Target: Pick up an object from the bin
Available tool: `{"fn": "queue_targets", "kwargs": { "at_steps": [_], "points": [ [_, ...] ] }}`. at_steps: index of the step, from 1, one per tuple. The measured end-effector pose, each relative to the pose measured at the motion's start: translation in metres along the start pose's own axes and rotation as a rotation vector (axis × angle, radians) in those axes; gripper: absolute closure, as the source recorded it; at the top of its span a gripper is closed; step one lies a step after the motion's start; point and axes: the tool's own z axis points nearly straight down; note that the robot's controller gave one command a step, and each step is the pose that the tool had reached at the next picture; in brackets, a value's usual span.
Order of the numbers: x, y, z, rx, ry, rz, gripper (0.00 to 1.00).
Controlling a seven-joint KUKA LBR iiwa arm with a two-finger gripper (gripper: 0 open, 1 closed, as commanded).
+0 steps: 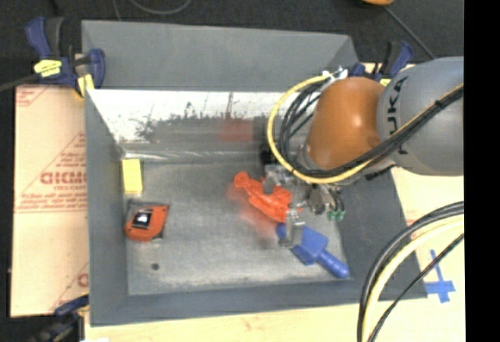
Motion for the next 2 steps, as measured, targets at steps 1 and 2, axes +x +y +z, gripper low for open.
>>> {"fn": "queue_targets", "kwargs": {
  "at_steps": [1, 2],
  "points": [
    [-0.0356, 0.0009, 0.0396, 0.001, -0.014, -0.113, 1.00],
    [-0.0357, 0.0010, 0.0396, 0.000, -0.014, -0.112, 1.00]
  ]
}}
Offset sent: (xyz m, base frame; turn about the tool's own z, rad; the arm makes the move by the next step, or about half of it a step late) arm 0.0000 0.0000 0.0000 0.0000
